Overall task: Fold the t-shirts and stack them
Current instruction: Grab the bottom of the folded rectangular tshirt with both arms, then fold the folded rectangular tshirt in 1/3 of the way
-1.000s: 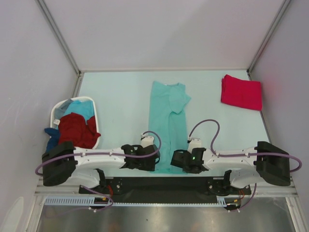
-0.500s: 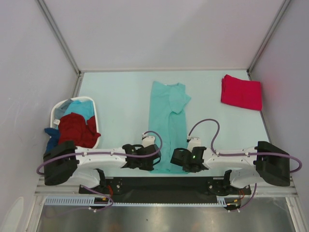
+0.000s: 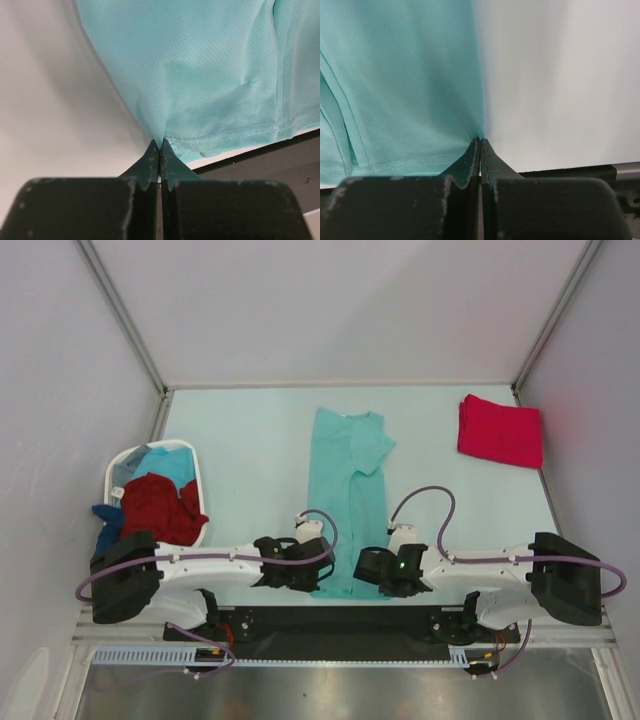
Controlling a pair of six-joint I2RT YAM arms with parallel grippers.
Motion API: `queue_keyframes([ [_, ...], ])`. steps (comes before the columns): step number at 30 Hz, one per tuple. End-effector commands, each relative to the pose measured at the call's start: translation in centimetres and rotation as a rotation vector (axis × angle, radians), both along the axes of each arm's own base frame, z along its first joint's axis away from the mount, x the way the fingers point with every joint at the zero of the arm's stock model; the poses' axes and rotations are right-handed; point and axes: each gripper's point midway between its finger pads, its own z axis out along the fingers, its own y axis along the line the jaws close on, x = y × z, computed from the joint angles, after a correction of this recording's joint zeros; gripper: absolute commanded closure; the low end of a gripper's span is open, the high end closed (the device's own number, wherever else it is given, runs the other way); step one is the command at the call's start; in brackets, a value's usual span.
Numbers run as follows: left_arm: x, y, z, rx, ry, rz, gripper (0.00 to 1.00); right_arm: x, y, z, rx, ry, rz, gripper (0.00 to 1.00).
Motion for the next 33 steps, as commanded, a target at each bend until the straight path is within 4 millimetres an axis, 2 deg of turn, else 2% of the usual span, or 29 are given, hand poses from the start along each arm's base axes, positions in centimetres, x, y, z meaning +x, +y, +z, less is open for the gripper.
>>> queue_keyframes([
  [1, 1.2, -1.2, 2.5, -0.027, -0.078, -0.014, 1.0, 0.7, 0.0, 2.0, -0.001, -0.065, -0.01, 1.0],
  [11, 3.5, -2.4, 8.1, -0.048, -0.192, -0.014, 1.0, 2.3, 0.7, 5.4, -0.014, -0.142, 0.007, 1.0],
  [16, 4.1, -2.4, 8.9, -0.041, -0.208, -0.009, 1.0, 3.7, 0.7, 6.6, -0.024, -0.174, 0.008, 1.0],
  [25, 6.3, -1.7, 9.0, -0.01, -0.217, 0.016, 1.0, 7.2, -0.2, 7.9, -0.034, -0.206, -0.007, 1.0],
  [33, 10.2, -1.5, 9.3, 0.012, -0.228, 0.042, 1.0, 11.1, 0.5, 8.4, -0.029, -0.219, -0.003, 1.0],
])
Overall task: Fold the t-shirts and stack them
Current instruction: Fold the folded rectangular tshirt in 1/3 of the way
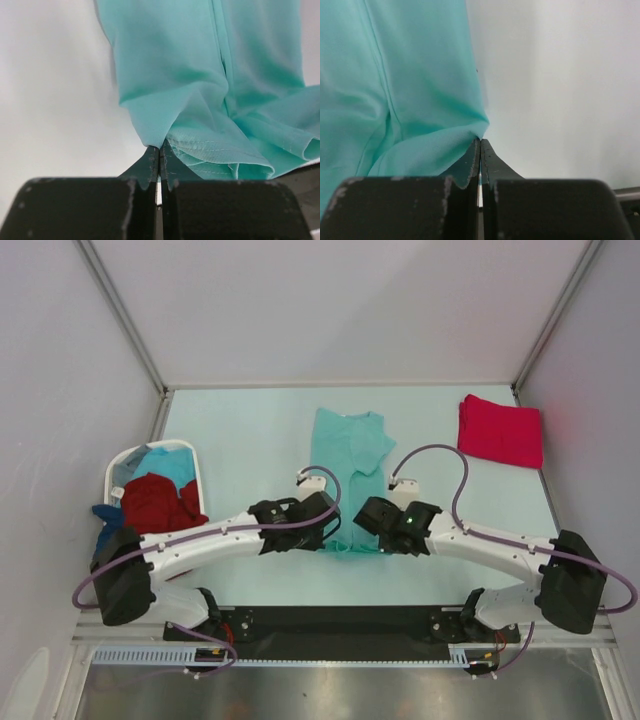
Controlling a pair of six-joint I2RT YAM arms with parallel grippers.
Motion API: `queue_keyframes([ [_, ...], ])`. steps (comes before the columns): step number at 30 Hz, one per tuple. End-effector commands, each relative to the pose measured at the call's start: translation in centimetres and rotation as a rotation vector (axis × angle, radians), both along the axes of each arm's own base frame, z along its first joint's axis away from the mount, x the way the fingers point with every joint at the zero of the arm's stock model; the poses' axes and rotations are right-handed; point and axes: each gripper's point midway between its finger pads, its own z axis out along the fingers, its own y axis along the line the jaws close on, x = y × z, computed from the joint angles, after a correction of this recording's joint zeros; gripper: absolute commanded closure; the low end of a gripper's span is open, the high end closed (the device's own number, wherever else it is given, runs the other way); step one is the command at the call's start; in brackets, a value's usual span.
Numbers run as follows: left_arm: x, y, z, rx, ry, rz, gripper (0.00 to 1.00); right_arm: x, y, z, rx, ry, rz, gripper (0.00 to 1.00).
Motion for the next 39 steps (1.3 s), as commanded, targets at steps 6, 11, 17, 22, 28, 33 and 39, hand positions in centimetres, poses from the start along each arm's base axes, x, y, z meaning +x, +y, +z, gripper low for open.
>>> queue_keyframes([
  [6, 5.9, -1.3, 1.4, 0.008, -0.041, 0.005, 1.0, 6.8, 2.2, 1.4, -0.002, -0.069, 0.045, 1.0],
  [11, 9.2, -1.3, 1.2, 0.022, -0.03, 0.036, 1.0, 10.1, 2.5, 0.8, 0.011, -0.06, 0.03, 1.0],
  [17, 12.3, -1.1, 1.1, 0.021, -0.023, 0.069, 1.0, 13.5, 2.2, 0.7, 0.022, -0.06, 0.003, 1.0],
  [22, 14.2, -1.0, 0.2, 0.033, -0.004, 0.084, 1.0, 15.7, 2.1, 0.1, 0.015, -0.051, -0.001, 1.0],
  [28, 16.3, -1.7, -0.7, 0.035, 0.017, 0.087, 1.0, 17.7, 1.7, -0.3, 0.013, -0.044, -0.012, 1.0],
  [33, 18.1, -2.2, -1.1, 0.046, 0.023, 0.086, 1.0, 19.8, 1.1, -0.5, 0.023, -0.046, -0.037, 1.0],
  [39, 20.9, -2.3, -0.5, 0.037, 0.008, 0.104, 1.0, 22.7, 1.0, -0.1, 0.027, -0.057, -0.051, 1.0],
])
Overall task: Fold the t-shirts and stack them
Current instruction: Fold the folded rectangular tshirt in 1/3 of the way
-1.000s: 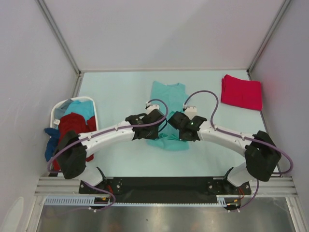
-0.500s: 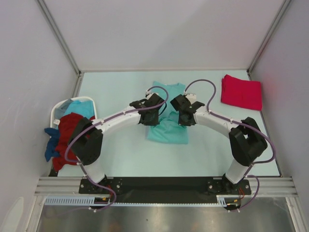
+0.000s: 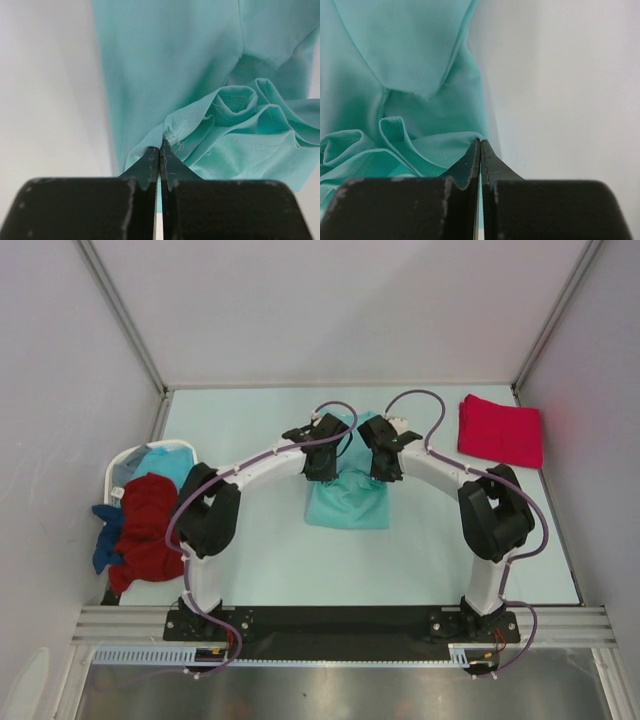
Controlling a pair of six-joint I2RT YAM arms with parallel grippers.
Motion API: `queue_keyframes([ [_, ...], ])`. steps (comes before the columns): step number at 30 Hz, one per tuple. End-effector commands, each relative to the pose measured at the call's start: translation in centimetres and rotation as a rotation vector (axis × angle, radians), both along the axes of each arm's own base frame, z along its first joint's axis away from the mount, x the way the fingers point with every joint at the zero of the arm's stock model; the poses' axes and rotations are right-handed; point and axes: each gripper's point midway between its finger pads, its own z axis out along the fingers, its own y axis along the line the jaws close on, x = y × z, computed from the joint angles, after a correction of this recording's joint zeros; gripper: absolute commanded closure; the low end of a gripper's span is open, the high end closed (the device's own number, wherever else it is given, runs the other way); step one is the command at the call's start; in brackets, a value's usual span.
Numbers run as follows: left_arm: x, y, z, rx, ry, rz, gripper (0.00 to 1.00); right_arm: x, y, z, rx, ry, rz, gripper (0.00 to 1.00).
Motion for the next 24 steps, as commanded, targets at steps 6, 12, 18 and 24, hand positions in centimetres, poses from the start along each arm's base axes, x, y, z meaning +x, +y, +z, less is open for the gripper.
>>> queue_keyframes([
  [6, 4.1, 0.5, 1.3, -0.034, -0.03, 0.03, 1.0, 4.9, 0.9, 1.9, 0.023, -0.065, 0.004, 1.0],
  [12, 5.2, 1.3, -0.1, -0.027, 0.002, 0.053, 1.0, 6.0, 1.1, -0.1, 0.019, -0.032, -0.004, 1.0],
  [18, 5.3, 1.5, -1.4, -0.014, 0.03, 0.055, 0.99, 6.1, 1.0, -1.5, 0.015, -0.007, -0.006, 1.0],
  [24, 5.7, 1.6, -0.7, -0.013, 0.007, 0.067, 0.48, 6.2, 0.7, -1.1, 0.011, -0.016, -0.018, 0.69],
])
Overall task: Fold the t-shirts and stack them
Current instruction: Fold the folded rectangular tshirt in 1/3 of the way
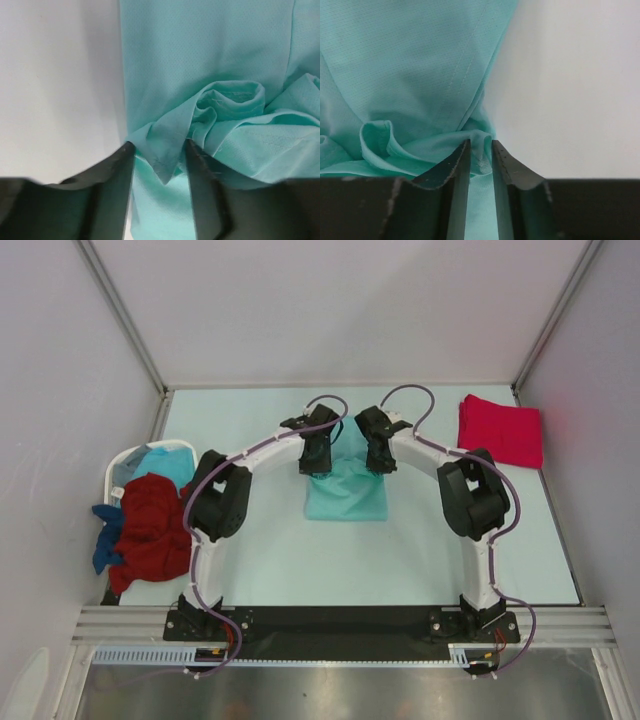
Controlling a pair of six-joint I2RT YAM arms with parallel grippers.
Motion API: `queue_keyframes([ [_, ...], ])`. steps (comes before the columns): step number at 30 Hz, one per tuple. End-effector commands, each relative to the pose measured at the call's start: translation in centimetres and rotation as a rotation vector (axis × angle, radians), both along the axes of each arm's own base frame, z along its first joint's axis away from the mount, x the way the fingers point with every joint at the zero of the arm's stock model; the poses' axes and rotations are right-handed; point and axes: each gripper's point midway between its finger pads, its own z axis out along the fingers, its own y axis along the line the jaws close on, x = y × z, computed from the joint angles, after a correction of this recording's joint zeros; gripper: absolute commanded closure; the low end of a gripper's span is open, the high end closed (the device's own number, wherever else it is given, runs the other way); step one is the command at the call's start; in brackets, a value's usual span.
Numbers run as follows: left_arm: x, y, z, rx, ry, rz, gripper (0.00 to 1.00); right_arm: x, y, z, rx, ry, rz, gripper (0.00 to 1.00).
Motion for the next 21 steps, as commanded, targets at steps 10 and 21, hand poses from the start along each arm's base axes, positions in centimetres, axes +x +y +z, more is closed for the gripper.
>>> queue_keyframes([
  [10, 1.1, 0.8, 11.3, -0.081, -0.243, 0.04, 0.22, -0.3, -0.5, 8.6, 0.041, -0.163, -0.011, 0.5],
  [21, -6.7, -1.1, 8.7, -0.084, -0.187, -0.032, 0.22, -8.9, 3.7, 5.8, 0.05, -0.089, 0.101, 0.53],
])
